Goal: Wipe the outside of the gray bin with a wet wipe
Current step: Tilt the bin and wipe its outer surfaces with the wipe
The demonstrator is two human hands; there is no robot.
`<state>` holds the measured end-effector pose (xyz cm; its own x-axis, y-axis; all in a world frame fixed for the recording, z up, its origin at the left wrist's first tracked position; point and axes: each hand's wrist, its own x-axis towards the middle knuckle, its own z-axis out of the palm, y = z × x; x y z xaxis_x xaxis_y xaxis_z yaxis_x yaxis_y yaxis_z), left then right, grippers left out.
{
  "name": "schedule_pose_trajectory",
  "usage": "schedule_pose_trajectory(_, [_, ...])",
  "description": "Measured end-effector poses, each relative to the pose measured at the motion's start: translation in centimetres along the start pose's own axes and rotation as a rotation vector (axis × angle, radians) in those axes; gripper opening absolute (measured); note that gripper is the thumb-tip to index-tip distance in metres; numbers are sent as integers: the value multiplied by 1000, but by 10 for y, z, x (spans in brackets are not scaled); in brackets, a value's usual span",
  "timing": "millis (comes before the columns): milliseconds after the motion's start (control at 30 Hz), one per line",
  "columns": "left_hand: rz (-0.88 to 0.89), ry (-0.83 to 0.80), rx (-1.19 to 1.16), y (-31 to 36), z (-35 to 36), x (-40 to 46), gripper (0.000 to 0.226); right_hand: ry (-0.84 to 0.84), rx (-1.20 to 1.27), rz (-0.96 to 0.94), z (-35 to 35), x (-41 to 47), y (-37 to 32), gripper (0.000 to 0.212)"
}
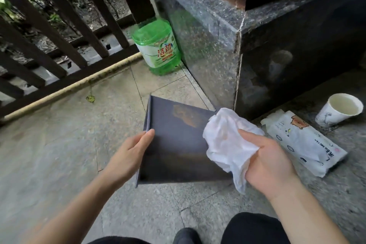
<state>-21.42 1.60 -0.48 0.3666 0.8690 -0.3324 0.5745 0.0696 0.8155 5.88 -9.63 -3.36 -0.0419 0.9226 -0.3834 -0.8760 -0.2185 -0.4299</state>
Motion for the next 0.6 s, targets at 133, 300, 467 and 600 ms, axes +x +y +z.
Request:
schedule_pose_trajectory(133, [-33, -12, -132, -15, -3, -28, 40, -85, -54, -53, 7, -14, -11, 52])
schedule_pose_trajectory(300, [-54, 1, -100, -27, -2, -32, 45, -56, -53, -100, 24, -9, -21, 38])
schedule_pose_trajectory(467, [-251, 141, -231, -26, -3, -12, 66, -63, -313, -107, 49, 0, -27, 42])
schedule_pose_trajectory(600, [-607, 0, -484, -23, -9, 4, 64, -21, -338, -132, 51, 2, -33, 39])
